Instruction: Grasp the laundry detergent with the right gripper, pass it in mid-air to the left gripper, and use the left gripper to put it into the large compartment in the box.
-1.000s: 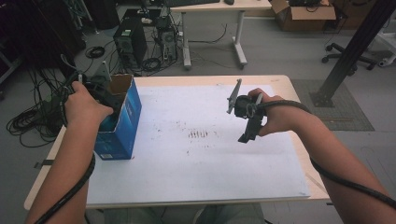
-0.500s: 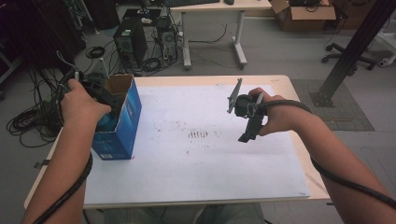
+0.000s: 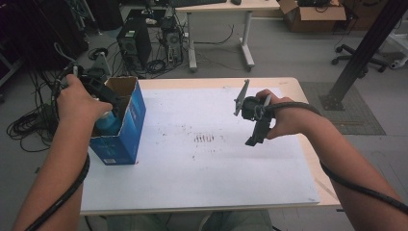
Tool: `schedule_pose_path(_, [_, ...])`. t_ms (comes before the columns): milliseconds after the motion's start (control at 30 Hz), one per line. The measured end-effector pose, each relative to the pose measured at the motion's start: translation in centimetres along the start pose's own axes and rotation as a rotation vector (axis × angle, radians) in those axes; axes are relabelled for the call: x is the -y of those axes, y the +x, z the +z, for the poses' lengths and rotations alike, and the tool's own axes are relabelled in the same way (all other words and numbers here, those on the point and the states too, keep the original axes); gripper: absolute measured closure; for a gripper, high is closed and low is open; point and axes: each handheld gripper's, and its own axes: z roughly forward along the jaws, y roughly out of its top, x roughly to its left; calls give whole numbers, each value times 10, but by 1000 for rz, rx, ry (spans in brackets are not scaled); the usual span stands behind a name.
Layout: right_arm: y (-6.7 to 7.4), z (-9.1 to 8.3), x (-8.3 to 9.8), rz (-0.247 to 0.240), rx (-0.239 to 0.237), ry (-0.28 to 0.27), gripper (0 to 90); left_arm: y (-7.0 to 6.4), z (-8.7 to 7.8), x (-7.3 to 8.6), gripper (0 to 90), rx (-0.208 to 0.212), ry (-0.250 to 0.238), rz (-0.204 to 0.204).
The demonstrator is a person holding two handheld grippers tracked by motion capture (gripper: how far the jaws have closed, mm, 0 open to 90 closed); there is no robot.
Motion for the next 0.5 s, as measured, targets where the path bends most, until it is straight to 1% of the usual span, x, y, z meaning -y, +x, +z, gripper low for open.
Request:
schedule_pose_path(100, [0, 0, 0, 3, 2, 0, 46, -1, -7, -1, 121, -4, -2, 18])
schedule_pose_path(167, [-1, -1, 1, 3, 0, -1, 46, -1, -13, -2, 111, -3, -13, 33])
schedule_pose_path(233, [-1, -1, 1, 6, 0, -3, 46, -3, -19, -3, 79, 5, -20, 63])
schedule_pose_path(300, [-2, -1, 1, 5, 1, 3, 46, -5, -24, -5, 57, 10, -24, 81])
schedule_pose_path(433, [-3, -2, 2, 8, 2, 1, 45, -10, -35, -8, 32, 7, -42, 126])
schedule_pose_path(500, [-4, -4, 2, 10, 2, 0, 45, -13, -41, -10, 16, 7, -47, 155])
